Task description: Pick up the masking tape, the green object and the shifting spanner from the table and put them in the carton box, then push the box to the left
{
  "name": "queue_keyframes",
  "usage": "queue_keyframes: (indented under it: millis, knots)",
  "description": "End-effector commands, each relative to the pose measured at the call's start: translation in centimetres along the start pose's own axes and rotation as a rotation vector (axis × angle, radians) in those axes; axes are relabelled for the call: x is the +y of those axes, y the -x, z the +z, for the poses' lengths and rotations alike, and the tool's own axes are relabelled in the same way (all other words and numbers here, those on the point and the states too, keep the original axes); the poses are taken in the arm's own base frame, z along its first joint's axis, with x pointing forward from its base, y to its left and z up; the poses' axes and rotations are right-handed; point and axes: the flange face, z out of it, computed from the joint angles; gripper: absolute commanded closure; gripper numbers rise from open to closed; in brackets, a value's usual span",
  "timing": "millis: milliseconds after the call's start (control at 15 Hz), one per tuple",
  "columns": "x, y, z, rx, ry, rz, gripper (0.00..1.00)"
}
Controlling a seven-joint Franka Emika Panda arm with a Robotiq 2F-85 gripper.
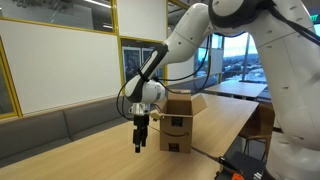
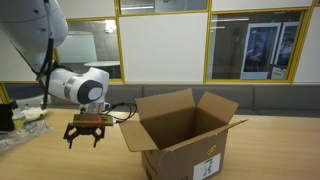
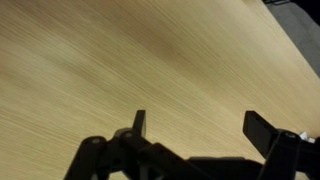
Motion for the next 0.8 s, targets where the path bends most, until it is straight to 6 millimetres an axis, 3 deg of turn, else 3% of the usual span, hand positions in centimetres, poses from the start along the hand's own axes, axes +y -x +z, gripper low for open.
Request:
queue_keyframes:
  millis: [0, 400, 733]
  knots:
    - [1.5, -2.0, 2.1, -0.078, 0.185, -0.014, 0.00]
    - [4.7, -1.8, 4.6, -0.255, 0.505, -0.040, 0.00]
    - [8.0, -0.7, 5.4, -0.338, 0.780, -0.044, 0.00]
